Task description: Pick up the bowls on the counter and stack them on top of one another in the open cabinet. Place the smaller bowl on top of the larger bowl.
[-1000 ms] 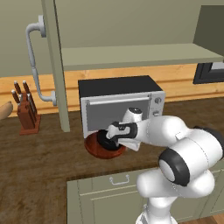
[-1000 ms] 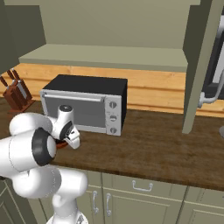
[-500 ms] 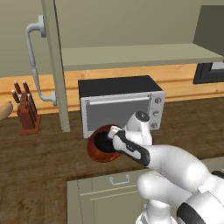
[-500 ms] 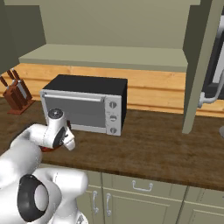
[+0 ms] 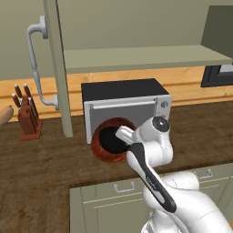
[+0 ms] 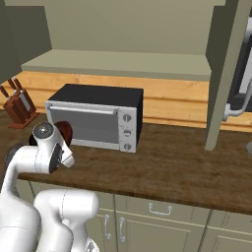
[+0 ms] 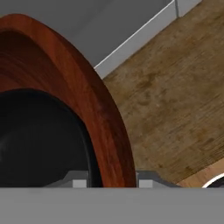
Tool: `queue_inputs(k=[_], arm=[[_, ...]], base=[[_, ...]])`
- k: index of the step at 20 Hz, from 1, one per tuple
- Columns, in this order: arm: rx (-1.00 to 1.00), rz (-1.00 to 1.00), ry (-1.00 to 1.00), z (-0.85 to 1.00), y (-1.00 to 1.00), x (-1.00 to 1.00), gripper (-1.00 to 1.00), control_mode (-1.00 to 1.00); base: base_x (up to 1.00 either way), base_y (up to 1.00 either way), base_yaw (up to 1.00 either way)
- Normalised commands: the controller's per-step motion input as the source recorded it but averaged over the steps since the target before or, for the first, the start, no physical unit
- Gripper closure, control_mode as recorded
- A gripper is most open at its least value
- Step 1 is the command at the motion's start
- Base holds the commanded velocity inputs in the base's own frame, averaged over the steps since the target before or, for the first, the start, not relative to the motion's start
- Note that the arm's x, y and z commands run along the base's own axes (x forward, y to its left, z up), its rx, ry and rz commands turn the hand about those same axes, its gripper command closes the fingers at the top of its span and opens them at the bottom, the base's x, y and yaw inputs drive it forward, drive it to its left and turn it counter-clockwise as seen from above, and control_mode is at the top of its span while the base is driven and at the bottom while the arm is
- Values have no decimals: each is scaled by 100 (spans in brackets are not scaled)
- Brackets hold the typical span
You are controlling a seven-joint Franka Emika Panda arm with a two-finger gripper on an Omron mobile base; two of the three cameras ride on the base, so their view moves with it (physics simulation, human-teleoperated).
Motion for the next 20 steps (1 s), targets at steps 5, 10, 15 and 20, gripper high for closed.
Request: queue_inputs(k=[5, 10, 15, 20], arm=[[14, -10, -1, 87, -19, -67, 100, -100], [3, -28, 0, 79, -26, -63, 100, -100], [6, -35, -4, 88, -22, -62, 100, -100], [15, -32, -16, 96, -30, -65, 100, -100]], base=[[0, 0, 0], [0, 0, 0], [0, 0, 0], [0, 0, 0]])
